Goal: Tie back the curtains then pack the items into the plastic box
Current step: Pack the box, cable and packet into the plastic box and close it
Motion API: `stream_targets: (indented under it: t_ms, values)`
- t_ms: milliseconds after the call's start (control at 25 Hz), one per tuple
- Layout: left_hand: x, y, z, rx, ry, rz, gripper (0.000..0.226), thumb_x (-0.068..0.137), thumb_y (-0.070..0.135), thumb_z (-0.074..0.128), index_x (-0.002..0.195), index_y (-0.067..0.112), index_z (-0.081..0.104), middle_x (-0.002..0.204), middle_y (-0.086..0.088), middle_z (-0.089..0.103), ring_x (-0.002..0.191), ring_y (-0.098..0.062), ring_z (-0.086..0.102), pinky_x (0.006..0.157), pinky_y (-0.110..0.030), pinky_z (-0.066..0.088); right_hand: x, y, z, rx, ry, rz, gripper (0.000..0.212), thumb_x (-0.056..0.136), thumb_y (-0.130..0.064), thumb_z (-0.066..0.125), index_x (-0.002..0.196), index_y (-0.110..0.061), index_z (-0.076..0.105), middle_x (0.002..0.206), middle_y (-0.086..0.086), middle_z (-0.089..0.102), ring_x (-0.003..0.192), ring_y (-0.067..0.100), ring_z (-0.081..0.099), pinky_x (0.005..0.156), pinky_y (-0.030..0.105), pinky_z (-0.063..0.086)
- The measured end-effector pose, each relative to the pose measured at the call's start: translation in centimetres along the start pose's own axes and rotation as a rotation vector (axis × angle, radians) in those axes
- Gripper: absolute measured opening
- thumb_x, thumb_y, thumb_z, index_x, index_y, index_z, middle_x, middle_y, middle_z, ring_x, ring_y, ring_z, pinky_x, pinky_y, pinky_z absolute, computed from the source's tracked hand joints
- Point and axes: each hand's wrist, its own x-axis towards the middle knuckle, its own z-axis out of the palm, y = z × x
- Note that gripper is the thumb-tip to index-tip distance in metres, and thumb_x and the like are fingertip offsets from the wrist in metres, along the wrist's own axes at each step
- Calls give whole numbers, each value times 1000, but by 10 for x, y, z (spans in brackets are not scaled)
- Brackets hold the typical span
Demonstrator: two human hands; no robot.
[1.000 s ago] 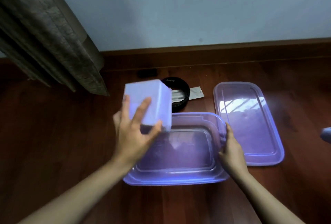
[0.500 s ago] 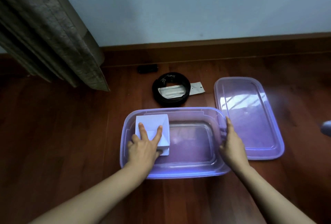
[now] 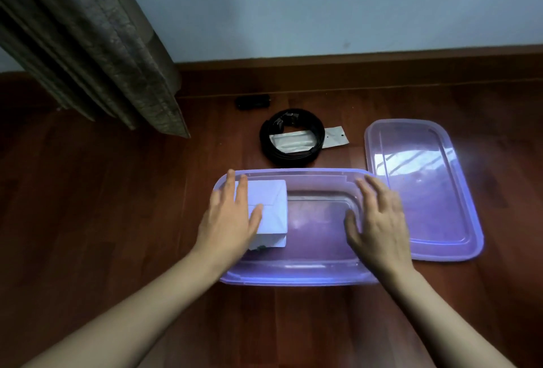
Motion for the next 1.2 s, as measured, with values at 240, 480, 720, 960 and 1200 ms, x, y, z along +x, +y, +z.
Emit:
stream_targets:
  t_ms: [240,480,720,960,1200]
  values:
    - [85,3,-10,-195,124,186,44,95,14,44,135,-2,42,141,-22,44,131,-33,40,110,-35,29,28,26,-9,-13,-314,243,76,78,-24,65,143,-4,30,148,21,33,137,37,28,112,52,25]
    - [172,29,-5,-507,-151,-416,65,91,45,51,136,2,34,132,-19,49,102,-35,62,81,-39,56,22,31,4,235,-429,382,78,79,2,47,148,-16,16,149,10,35,123,39,46,87,43,42]
    - [204,29,20,-242,-146,-263,77,84,55,53,142,15,22,137,-17,47,122,-40,48,94,-42,43,20,37,8,259,-426,402,81,79,5,42,149,-25,13,144,6,40,114,42,51,78,41,39]
    - [221,29,25,-130,-55,-161,33,96,32,43,122,11,49,123,-23,55,113,-43,51,87,-42,44,20,37,9,247,-426,409,83,78,6,42,149,-26,13,142,6,42,110,42,53,73,41,38]
    - [216,26,13,-263,113,-159,31,96,23,43,117,10,61,113,-23,62,106,-42,56,87,-40,46,21,36,9,278,-414,415,84,75,7,43,148,-26,18,141,6,46,112,41,53,81,44,42]
